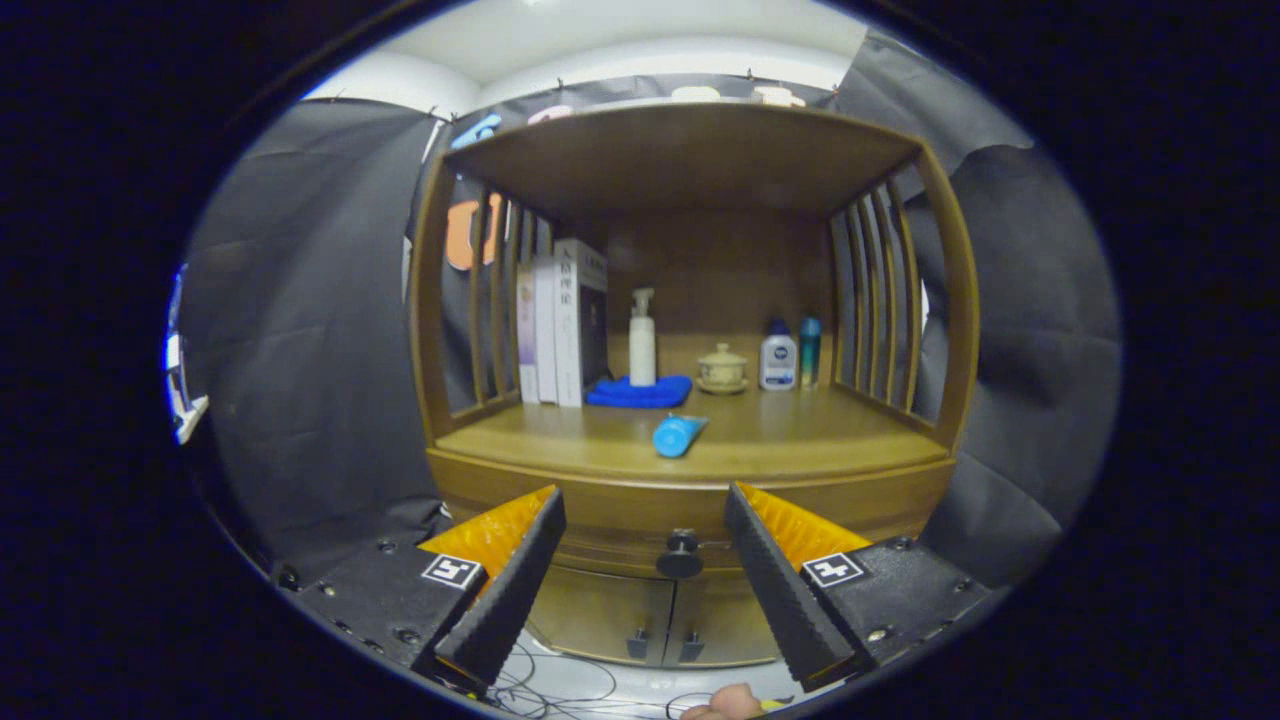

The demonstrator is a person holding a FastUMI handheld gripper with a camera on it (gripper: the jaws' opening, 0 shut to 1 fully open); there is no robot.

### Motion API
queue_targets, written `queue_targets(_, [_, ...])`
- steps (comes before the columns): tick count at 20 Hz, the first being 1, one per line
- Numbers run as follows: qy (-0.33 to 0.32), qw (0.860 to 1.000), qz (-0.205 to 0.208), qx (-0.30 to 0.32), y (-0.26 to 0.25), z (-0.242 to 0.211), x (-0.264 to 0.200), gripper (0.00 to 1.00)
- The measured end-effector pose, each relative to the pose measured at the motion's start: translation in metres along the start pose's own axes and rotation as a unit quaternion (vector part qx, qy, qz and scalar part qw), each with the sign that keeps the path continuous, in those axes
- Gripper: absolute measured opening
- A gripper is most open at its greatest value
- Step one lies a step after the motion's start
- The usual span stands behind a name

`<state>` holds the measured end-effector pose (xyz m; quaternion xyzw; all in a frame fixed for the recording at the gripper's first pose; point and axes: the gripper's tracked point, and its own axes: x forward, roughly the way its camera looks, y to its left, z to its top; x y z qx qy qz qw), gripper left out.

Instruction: Pull open the drawer, take out the items inside it, and place them on the countertop above the cabinet.

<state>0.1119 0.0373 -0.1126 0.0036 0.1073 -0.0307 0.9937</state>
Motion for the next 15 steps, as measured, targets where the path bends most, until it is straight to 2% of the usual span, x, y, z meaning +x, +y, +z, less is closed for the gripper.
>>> queue_targets(4, [-0.047,0.998,0.045,-0.003,0.017,0.045,-0.052,1.0])
queue_targets(7, [-0.064,0.996,0.054,0.003,0.015,0.065,-0.085,1.0])
queue_targets(10, [-0.071,0.996,0.054,0.01,0.011,0.07,-0.113,1.0])
queue_targets(15, [-0.101,0.994,0.043,-0.012,0.015,0.09,-0.134,1.0])
